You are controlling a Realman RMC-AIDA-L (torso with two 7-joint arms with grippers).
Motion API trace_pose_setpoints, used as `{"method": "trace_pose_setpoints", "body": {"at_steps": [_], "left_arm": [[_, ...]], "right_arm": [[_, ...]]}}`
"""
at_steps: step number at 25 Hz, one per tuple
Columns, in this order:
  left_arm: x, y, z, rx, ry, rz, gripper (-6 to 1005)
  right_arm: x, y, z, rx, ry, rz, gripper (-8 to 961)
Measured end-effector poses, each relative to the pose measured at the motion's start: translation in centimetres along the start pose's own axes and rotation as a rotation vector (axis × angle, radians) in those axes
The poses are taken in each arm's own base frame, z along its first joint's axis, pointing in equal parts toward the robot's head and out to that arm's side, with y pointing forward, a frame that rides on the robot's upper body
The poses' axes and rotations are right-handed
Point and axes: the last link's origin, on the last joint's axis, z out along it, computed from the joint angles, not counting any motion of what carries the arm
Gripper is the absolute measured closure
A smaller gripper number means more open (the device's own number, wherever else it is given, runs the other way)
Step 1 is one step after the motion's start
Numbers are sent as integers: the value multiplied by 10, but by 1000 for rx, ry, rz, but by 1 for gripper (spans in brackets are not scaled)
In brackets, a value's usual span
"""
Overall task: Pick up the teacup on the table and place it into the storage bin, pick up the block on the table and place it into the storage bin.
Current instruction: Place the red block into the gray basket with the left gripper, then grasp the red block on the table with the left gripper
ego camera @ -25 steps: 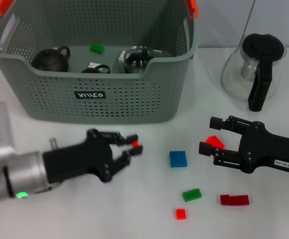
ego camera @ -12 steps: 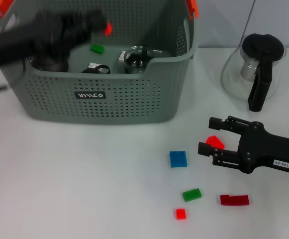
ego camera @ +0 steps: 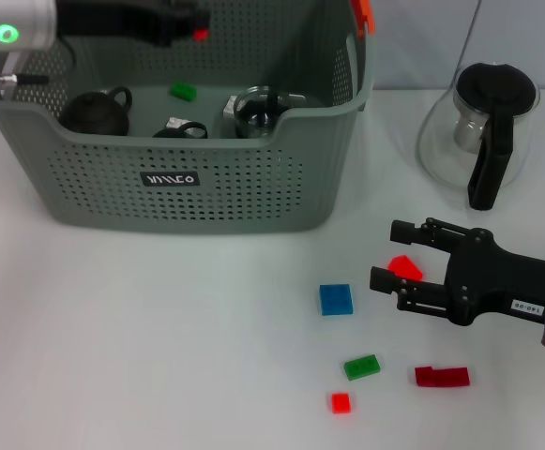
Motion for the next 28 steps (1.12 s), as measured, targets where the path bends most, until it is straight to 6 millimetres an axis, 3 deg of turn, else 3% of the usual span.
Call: {"method": "trace_pose_setpoints", "body": {"at_steps": [6, 14, 20, 22, 24, 25, 28], "left_arm": [[-17, -9, 24, 189, -166, 42, 714], [-19, -9, 22, 193, -134, -40, 660], [-19, -11, -12, 89, 125, -154, 619], [-26, -6, -30, 14, 265, -146, 373], [-31, -1, -39, -27, 328, -128, 340], [-47, 15, -60, -123, 471, -47, 323], [-67, 30, -74, -190, 530, 26, 273]], "right_arm": [[0, 0, 0, -1, 0, 0, 134], [-1, 0, 2, -4, 0, -3, 134], [-1, -1, 1, -1, -2, -1, 134], [-1, -1, 1, 0, -3, -1, 133], [-1, -1, 1, 0, -3, -1, 133], [-2, -1, 2, -1, -3, -2, 133], [-3, -1, 3, -4, -4, -5, 134]]}}
